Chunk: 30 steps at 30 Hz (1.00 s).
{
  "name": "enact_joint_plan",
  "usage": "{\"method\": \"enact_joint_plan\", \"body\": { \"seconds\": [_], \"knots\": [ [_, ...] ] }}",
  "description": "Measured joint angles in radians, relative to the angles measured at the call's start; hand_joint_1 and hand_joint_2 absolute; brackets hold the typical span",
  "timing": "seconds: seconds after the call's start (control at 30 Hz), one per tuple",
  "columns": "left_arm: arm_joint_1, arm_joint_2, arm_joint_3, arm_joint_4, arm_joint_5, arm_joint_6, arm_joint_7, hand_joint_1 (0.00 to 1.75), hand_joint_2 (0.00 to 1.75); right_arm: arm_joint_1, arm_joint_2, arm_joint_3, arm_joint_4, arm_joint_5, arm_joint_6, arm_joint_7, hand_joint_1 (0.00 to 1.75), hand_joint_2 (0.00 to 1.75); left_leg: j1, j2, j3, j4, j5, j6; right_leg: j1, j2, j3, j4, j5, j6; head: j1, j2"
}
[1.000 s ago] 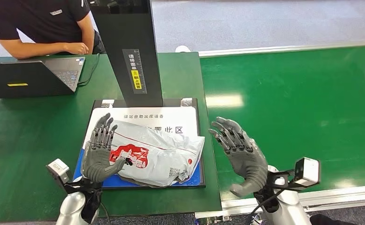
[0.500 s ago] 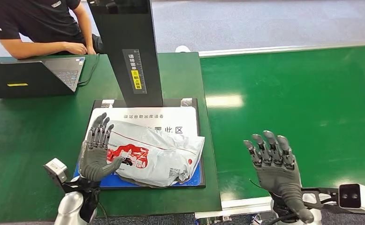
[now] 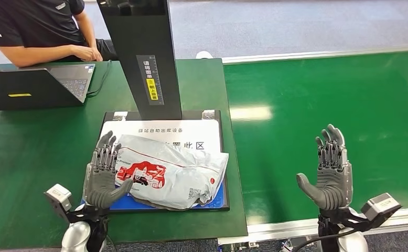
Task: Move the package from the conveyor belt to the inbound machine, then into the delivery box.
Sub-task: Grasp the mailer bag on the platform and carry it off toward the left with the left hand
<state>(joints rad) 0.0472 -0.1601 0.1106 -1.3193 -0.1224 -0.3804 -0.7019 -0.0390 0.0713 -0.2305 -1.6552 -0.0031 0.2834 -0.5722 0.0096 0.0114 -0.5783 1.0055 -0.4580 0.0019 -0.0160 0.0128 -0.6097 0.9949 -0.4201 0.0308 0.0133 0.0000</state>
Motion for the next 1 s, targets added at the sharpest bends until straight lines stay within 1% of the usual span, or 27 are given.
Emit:
{"method": "enact_joint_plan", "body": {
  "seconds": [0.07,0.13,0.27,0.4,0.47,0.57,0.67,0.8,0.9,0.93,1.0],
  "knots": [
    [0.007,0.000,-0.005,-0.018,-0.028,0.035,0.000,0.00,1.75,0.012,0.017,-0.011,0.002,0.006,-0.034,0.002,0.00,1.75,0.000,0.000,0.000,0.000,0.000,0.000,0.000,0.000,0.000,0.000,0.000,0.000,0.000,0.000],
    [0.013,0.003,-0.022,-0.044,-0.054,0.089,0.000,0.00,1.75,0.017,0.028,-0.018,0.004,0.003,-0.047,0.011,0.00,1.75,0.000,0.000,0.000,0.000,0.000,0.000,0.000,0.000,0.000,0.000,0.000,-0.001,0.000,0.000],
    [0.019,0.023,-0.091,-0.102,-0.105,0.188,-0.001,0.00,1.75,0.013,0.034,-0.023,0.019,-0.002,-0.049,0.029,0.00,1.75,0.000,0.000,0.000,0.000,0.000,0.000,0.000,0.000,0.000,0.000,-0.001,0.000,0.000,0.000],
    [0.021,0.041,-0.150,-0.112,-0.253,0.294,-0.001,0.00,1.75,0.009,0.034,-0.023,0.043,-0.003,-0.047,0.036,0.00,1.75,0.000,0.000,0.000,0.000,0.000,0.000,0.000,0.000,0.001,0.000,0.000,0.000,0.000,0.000],
    [0.023,0.045,-0.166,-0.111,-0.338,0.329,0.008,0.00,1.75,0.009,0.034,-0.019,0.055,0.003,-0.047,0.035,0.00,1.75,0.000,0.000,0.000,0.000,0.000,0.000,0.000,0.000,0.001,0.000,0.000,0.000,0.000,0.000],
    [0.022,0.049,-0.178,-0.099,-0.499,0.365,0.071,0.00,1.75,0.004,0.035,-0.009,0.073,0.015,-0.047,0.032,0.00,1.75,0.000,0.000,0.000,0.000,0.000,0.000,0.000,0.000,0.001,0.000,0.000,0.000,0.000,0.000],
    [0.017,0.052,-0.181,-0.063,-0.638,0.370,0.149,0.00,1.75,-0.004,0.035,0.000,0.088,0.020,-0.045,0.030,0.00,1.75,0.000,0.000,0.000,0.000,0.000,0.000,0.000,0.000,0.000,0.000,0.000,0.000,0.000,0.000],
    [-0.002,0.056,-0.189,0.018,-0.728,0.318,0.256,0.00,1.75,-0.011,0.035,0.007,0.102,0.024,-0.034,0.035,0.00,1.75,0.000,0.000,0.000,0.000,0.000,0.000,0.000,0.000,0.000,0.000,0.000,0.000,0.000,0.000],
    [-0.026,0.059,-0.192,0.090,-0.757,0.290,0.339,0.00,1.75,-0.010,0.035,0.009,0.109,0.033,-0.029,0.037,0.00,1.75,0.000,0.000,0.001,0.000,0.000,0.000,0.000,0.000,0.001,0.000,0.000,0.000,0.000,0.000],
    [-0.038,0.060,-0.192,0.112,-0.762,0.287,0.359,0.07,1.75,-0.010,0.036,0.009,0.110,0.036,-0.029,0.037,0.00,1.75,0.000,0.000,0.001,0.000,0.000,0.000,0.000,0.000,0.002,0.000,0.000,0.000,0.000,0.000],
    [-0.067,0.061,-0.188,0.155,-0.767,0.287,0.392,0.95,1.75,-0.009,0.036,0.009,0.111,0.040,-0.029,0.037,0.00,1.75,0.000,-0.001,0.003,-0.001,0.000,0.000,0.000,-0.001,0.004,0.000,0.000,0.000,0.000,0.000]
  ]
}}
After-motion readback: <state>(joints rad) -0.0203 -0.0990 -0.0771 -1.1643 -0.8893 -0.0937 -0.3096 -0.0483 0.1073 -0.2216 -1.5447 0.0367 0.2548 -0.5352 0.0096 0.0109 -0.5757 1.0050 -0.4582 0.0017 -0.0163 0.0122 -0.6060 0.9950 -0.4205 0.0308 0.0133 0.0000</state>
